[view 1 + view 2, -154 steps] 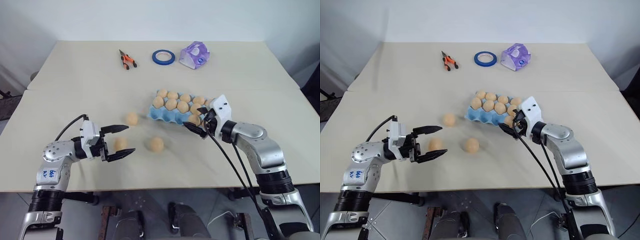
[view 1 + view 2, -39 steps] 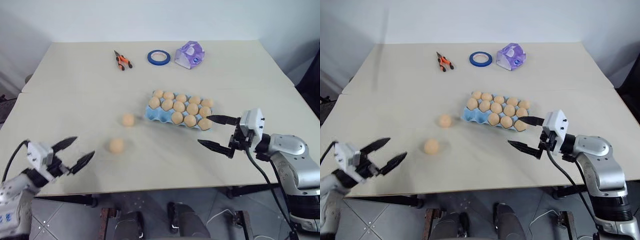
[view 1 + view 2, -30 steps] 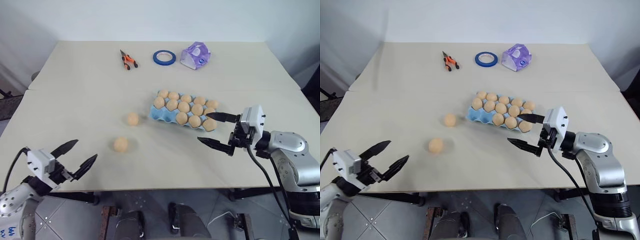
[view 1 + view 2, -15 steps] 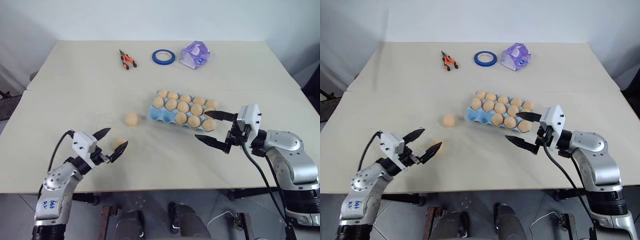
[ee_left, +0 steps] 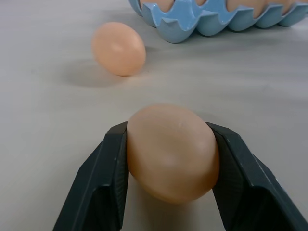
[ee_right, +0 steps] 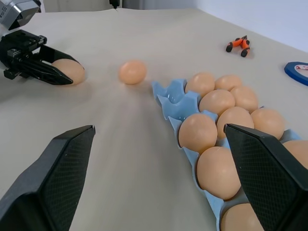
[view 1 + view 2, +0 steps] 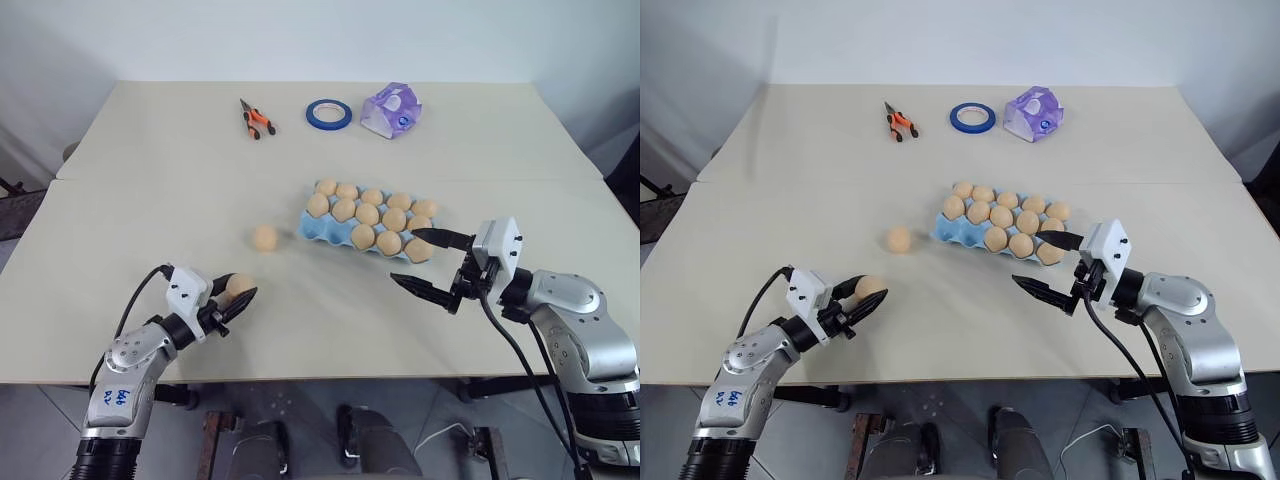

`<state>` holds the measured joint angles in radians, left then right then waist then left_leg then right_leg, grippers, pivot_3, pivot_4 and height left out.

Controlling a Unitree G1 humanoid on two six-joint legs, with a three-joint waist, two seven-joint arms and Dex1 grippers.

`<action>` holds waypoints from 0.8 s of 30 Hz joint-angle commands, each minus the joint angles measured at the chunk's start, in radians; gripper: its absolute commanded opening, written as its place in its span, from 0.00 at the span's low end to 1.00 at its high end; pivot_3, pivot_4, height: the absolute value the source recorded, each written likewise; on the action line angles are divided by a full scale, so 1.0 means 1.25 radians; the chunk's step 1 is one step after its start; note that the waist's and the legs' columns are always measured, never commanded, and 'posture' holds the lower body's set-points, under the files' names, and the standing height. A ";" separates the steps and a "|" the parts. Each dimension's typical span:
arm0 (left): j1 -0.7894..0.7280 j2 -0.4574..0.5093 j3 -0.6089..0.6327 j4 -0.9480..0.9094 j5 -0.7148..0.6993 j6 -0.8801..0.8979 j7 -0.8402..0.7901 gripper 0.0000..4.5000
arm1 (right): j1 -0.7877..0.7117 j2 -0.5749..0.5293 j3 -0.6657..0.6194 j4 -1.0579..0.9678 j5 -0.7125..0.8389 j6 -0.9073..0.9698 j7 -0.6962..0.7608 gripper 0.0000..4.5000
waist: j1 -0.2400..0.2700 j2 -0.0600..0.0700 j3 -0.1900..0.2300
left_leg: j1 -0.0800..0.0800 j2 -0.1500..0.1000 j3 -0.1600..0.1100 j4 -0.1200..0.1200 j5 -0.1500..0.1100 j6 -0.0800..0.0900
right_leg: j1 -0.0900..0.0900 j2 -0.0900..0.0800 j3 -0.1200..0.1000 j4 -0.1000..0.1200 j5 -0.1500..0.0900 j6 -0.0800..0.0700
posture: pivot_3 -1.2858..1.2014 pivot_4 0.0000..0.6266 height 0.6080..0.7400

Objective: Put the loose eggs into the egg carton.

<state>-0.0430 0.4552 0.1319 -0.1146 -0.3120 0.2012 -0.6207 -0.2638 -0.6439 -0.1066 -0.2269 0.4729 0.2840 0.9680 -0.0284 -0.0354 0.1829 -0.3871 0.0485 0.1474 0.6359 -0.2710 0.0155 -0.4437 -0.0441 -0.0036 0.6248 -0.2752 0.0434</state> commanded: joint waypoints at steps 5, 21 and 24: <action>-0.090 -0.094 -0.098 -0.080 0.020 0.036 0.060 0.43 | -0.009 -0.001 -0.022 -0.020 0.009 -0.013 -0.015 1.00 | 0.004 0.000 0.000 | 0.000 -0.001 0.000 0.001 0.000 0.001 | 0.000 -0.001 0.000 0.000 0.000 0.001 | 0.52 0.24 1.00; -0.524 -0.289 -0.175 0.435 0.146 -0.198 0.131 0.43 | 0.018 0.010 -0.034 -0.045 0.006 -0.020 -0.056 1.00 | 0.002 0.000 0.000 | -0.002 -0.001 0.000 0.010 0.001 0.002 | 0.001 0.002 0.001 0.002 0.003 0.004 | 0.52 0.24 1.00; -0.576 -0.304 -0.162 0.532 0.150 -0.252 0.135 0.43 | 0.040 0.011 -0.041 -0.064 0.010 -0.016 -0.070 1.00 | 0.002 0.000 0.000 | -0.002 -0.001 0.000 0.009 0.000 0.002 | 0.001 0.001 0.001 0.002 0.003 0.004 | 0.52 0.24 1.00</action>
<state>-0.7208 0.0883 -0.0837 0.5208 -0.1277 -0.0594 -0.4508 -0.2200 -0.6303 -0.1263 -0.2569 0.4720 0.2803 0.8928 -0.0259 -0.0356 0.1830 -0.3902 0.0475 0.1471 0.6474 -0.2709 0.0184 -0.4424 -0.0422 -0.0028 0.6272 -0.2718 0.0484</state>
